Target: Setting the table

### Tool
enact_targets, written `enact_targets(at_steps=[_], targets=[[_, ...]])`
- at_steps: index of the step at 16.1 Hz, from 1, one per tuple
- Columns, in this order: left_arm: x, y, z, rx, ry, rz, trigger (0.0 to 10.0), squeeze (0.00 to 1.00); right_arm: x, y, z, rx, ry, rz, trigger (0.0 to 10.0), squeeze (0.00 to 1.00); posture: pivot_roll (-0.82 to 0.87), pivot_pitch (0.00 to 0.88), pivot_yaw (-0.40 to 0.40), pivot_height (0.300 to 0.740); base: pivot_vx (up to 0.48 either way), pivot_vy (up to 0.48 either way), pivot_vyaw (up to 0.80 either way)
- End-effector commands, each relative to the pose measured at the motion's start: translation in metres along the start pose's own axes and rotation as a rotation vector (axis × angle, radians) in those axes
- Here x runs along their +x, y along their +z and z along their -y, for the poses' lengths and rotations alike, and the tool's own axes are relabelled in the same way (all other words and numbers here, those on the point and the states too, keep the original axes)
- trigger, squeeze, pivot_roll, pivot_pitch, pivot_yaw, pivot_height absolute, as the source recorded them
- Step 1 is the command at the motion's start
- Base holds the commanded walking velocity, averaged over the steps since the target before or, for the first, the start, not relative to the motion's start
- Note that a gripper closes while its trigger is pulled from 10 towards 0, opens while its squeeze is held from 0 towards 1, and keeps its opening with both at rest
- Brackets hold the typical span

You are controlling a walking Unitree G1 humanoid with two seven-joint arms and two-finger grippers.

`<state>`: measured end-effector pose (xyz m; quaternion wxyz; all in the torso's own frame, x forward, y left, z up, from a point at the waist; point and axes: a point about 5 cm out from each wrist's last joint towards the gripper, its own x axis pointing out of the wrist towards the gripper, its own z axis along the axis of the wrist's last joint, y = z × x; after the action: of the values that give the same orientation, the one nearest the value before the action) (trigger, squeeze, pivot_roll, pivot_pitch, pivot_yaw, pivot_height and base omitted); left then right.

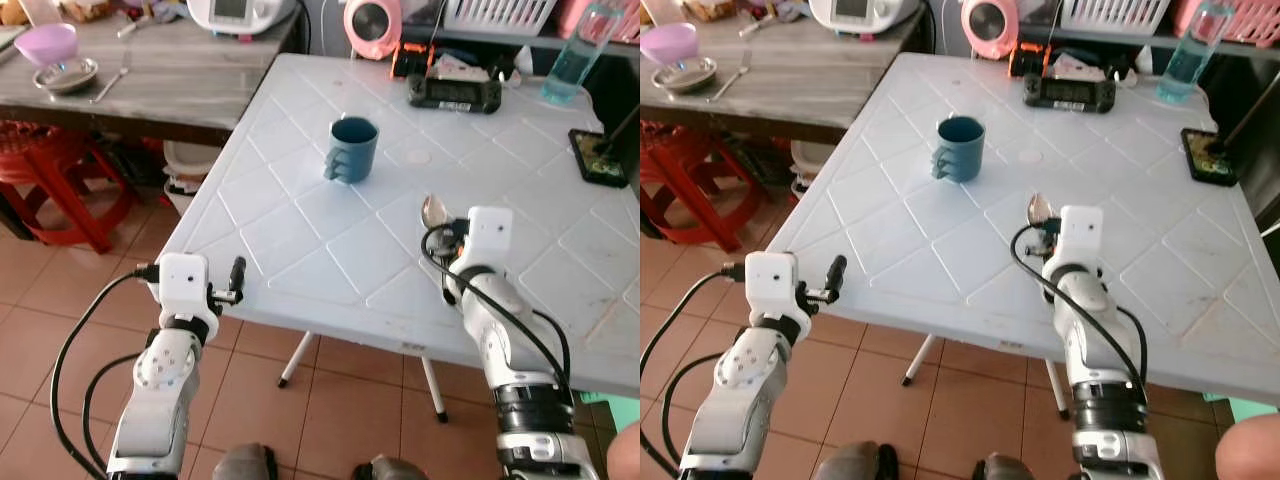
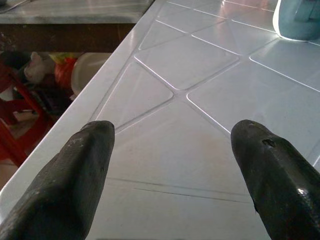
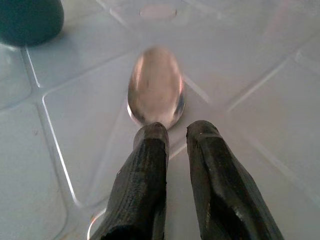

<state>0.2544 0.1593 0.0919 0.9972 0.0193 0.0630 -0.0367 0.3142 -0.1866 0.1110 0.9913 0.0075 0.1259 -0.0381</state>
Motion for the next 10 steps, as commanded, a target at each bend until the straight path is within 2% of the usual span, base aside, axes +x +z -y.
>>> enact_targets(at_steps=[1,3,6,7,9,10], targets=[[0.0011,0.0010,-0.0031,0.005,0.008,0.005,10.0,0.00,-0.0015,0.0064,0.0013,0.016,-0.020,0.044,10.0,1.00,0.00,0.032,0.025,0.740,0.000,0.000,0.00],[0.0015,0.0011,-0.0029,0.005,0.007,0.005,10.0,0.00,-0.0001,0.0064,0.0002,0.029,-0.001,0.050,10.0,1.00,0.01,0.032,0.024,0.740,0.000,0.000,0.00],[0.0015,0.0013,-0.0027,0.005,0.010,0.005,10.0,0.00,0.0027,0.0051,0.0029,-0.116,-0.005,0.066,10.0,1.00,0.01,0.034,0.024,0.740,0.000,0.000,0.00],[0.0015,0.0013,-0.0027,0.005,0.010,0.005,10.0,0.00,0.0027,0.0051,0.0029,-0.116,-0.005,0.066,10.0,1.00,0.01,0.034,0.024,0.740,0.000,0.000,0.00],[0.0013,0.0014,-0.0028,0.006,0.010,0.004,10.0,0.00,0.0061,0.0015,0.0030,-0.100,0.071,0.011,10.0,0.98,0.01,0.039,0.027,0.740,0.000,0.000,0.00],[0.0012,0.0014,-0.0026,0.006,0.009,0.004,10.0,0.00,0.0079,0.0007,0.0029,-0.091,0.093,0.002,10.0,0.00,0.01,0.039,0.027,0.740,0.000,0.000,0.00]])
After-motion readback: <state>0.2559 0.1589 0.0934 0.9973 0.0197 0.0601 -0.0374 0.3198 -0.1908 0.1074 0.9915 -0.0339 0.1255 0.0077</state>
